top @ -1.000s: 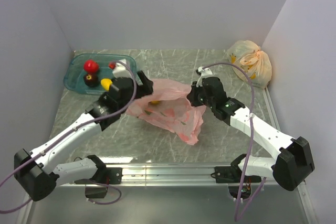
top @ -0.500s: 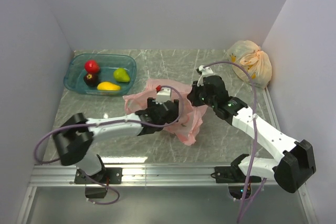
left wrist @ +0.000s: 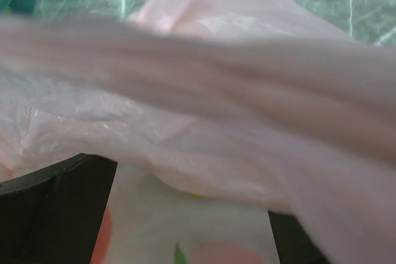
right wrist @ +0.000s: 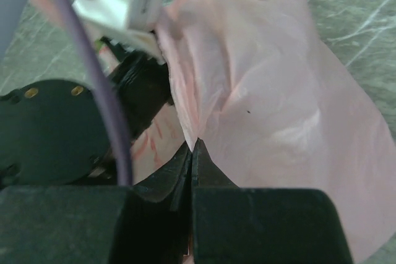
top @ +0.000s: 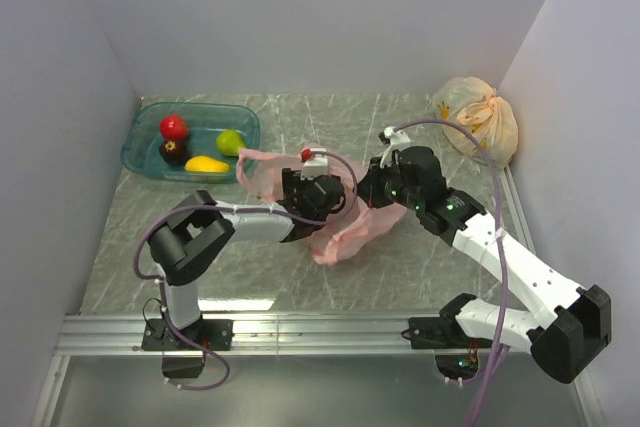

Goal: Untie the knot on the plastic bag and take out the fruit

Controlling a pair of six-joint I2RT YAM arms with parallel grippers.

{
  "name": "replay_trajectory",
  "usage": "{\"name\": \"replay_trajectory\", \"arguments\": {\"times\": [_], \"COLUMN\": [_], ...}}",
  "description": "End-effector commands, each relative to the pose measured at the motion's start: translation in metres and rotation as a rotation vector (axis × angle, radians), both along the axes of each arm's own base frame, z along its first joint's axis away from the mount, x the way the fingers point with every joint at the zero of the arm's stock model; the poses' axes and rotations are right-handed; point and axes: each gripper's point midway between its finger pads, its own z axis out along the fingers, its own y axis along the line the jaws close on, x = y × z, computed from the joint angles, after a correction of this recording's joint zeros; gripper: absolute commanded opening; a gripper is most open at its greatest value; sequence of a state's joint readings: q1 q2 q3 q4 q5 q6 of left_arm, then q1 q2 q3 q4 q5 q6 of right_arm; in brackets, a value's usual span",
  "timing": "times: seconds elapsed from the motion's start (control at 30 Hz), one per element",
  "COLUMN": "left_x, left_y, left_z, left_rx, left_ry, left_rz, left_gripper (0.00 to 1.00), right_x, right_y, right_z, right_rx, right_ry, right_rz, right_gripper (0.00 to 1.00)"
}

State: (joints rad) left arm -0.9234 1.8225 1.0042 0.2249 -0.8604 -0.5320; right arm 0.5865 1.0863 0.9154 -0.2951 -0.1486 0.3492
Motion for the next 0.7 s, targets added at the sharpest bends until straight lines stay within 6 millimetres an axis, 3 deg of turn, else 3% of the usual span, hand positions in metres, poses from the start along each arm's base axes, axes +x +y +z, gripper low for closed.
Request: {"name": "replay_trajectory", "arguments": {"times": [0.0, 0.1, 0.2, 0.37, 0.47, 0.5, 0.57, 0.67], "left_x": [0.027, 0.036, 0.036, 0.036, 0.037, 0.036, 0.033, 0.030], "left_y": [-0.014, -0.019, -0.037, -0.052, -0.056, -0.055, -0.053, -0.051], "left_z": [0.017, 0.005, -0.003, -0.023, -0.030, -0.031, -0.030, -0.017], "left_rx": [-0.024, -0.025, -0.051, -0.034, -0.042, -0.043, -0.060, -0.085], "left_ry": [-0.094, -0.088, -0.097, -0.062, -0.060, -0.059, -0.066, -0.087], "left_rz": [0.020, -0.013, -0.121, -0.200, -0.209, -0.208, -0.213, -0.222], "left_gripper": [0.99, 0.98, 0.98, 0.87, 0.69, 0.55, 0.42, 0.21], "right_x": [-0.011, -0.016, -0.018, -0.018, -0.018, -0.017, -0.014, -0.007], "right_y": [0.010, 0.016, 0.019, 0.019, 0.018, 0.017, 0.011, 0.001], "right_z": [0.022, 0.019, 0.015, 0.005, 0.001, 0.002, 0.001, 0.000], "right_rx": [0.071, 0.081, 0.092, 0.090, 0.087, 0.082, 0.064, 0.029], "right_ry": [-0.010, 0.016, 0.029, 0.047, 0.051, 0.044, 0.033, 0.006], "right_rz": [0.055, 0.085, 0.101, 0.094, 0.084, 0.080, 0.048, -0.005], "right_gripper": [0.00, 0.00, 0.00, 0.00, 0.00, 0.00, 0.00, 0.00]}}
